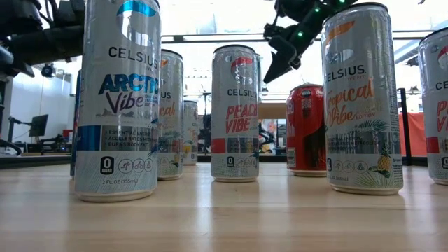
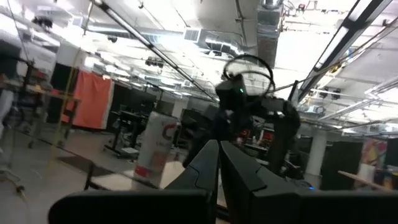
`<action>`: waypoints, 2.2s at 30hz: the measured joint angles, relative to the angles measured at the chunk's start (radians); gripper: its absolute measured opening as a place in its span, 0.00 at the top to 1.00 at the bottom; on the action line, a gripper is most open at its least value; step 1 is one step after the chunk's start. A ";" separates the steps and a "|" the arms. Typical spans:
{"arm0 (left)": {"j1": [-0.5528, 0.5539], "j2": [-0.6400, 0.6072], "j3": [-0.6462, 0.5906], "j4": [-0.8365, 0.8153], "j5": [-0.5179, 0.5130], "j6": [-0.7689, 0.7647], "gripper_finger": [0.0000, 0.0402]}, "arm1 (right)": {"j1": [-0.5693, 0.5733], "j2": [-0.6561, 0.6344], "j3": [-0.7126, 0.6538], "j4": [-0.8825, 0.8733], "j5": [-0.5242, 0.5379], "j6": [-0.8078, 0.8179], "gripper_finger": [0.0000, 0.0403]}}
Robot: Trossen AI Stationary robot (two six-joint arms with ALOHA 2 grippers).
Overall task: Place canned beverage on shelf
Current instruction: Put the top white pink soda can on the shelf
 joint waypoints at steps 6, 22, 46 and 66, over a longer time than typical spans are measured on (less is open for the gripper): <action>0.000 0.104 0.141 -0.042 -0.028 0.195 1.00 | -0.005 -0.103 -0.231 0.336 0.001 0.054 0.97; 0.005 0.347 0.438 -0.392 -0.066 0.444 1.00 | -0.011 -0.035 -0.359 0.733 0.046 0.212 0.97; 0.005 0.349 0.418 -0.388 -0.066 0.400 1.00 | -0.062 0.028 -0.273 0.717 0.098 0.157 0.97; 0.005 0.349 0.418 -0.388 -0.066 0.408 1.00 | -0.074 0.050 -0.275 0.692 0.264 0.301 0.97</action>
